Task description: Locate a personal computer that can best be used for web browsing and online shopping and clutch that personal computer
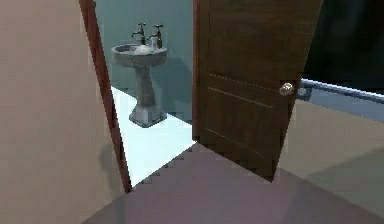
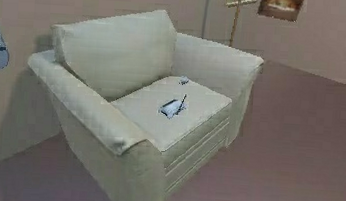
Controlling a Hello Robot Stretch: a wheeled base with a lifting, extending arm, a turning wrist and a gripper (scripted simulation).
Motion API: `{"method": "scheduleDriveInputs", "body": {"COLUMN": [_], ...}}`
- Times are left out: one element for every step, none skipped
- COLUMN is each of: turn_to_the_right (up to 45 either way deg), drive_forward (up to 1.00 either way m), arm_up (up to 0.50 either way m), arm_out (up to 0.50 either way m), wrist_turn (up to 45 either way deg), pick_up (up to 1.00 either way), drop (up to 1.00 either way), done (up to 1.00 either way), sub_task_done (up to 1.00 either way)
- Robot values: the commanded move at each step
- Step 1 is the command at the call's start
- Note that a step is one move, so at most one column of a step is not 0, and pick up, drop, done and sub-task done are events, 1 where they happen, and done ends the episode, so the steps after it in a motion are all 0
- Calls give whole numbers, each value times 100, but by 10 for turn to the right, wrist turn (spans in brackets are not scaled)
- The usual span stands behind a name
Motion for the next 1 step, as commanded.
{"method": "scheduleDriveInputs", "body": {"turn_to_the_right": [0], "drive_forward": [100], "arm_up": [0], "arm_out": [0], "wrist_turn": [0], "pick_up": [0], "drop": [0], "done": [0], "sub_task_done": [0]}}
